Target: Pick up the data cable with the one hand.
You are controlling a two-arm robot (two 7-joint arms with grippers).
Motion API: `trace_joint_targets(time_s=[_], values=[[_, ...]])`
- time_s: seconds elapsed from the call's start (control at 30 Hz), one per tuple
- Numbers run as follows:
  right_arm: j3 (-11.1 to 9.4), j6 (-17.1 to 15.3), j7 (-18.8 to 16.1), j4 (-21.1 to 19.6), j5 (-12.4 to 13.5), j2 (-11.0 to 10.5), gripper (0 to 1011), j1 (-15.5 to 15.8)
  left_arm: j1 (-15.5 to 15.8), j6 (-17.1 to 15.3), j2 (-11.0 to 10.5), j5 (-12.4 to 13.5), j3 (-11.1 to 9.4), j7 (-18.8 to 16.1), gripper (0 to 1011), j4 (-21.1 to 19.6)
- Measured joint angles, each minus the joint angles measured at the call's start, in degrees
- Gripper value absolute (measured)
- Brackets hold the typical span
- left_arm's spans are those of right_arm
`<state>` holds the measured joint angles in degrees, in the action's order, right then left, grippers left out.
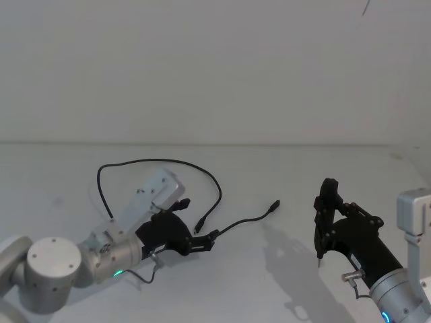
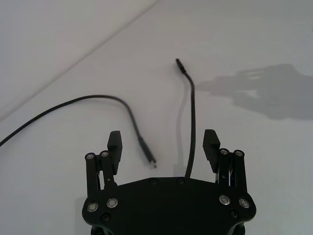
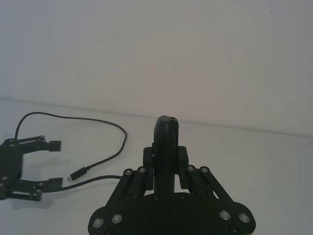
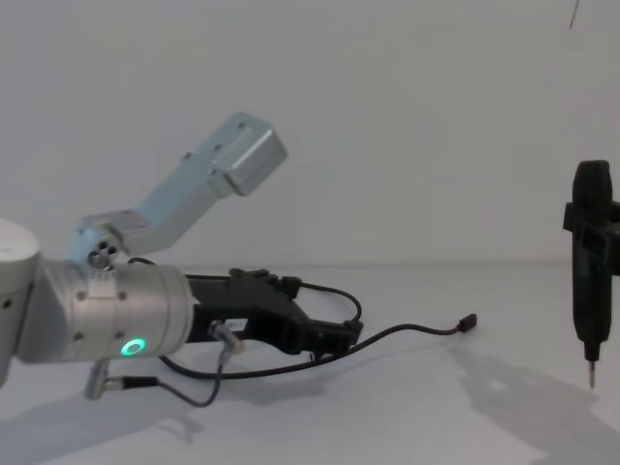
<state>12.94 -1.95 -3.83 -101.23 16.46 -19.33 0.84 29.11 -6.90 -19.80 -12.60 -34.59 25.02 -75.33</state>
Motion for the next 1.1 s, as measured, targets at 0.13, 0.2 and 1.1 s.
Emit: trace_joint_targets(time_s=[0.13, 0.2, 1.1], values=[[0.00, 0.00, 0.00, 0.00, 0.00, 0.00, 279, 0.00, 2.99, 0.63, 1.51, 0.09, -0.94, 2.73, 1001, 3.87], [0.00, 0.00, 0.00, 0.00, 0.00, 0.00, 279, 0.00, 4.42, 0.98, 2.40, 0.12, -1.32, 4.20, 1001, 5.80], [0.00, 0.00, 0.00, 0.00, 0.00, 0.00, 279, 0.00, 13.76, 1.52, 10.73, 0.38, -2.91, 10.81, 1001, 23.31]])
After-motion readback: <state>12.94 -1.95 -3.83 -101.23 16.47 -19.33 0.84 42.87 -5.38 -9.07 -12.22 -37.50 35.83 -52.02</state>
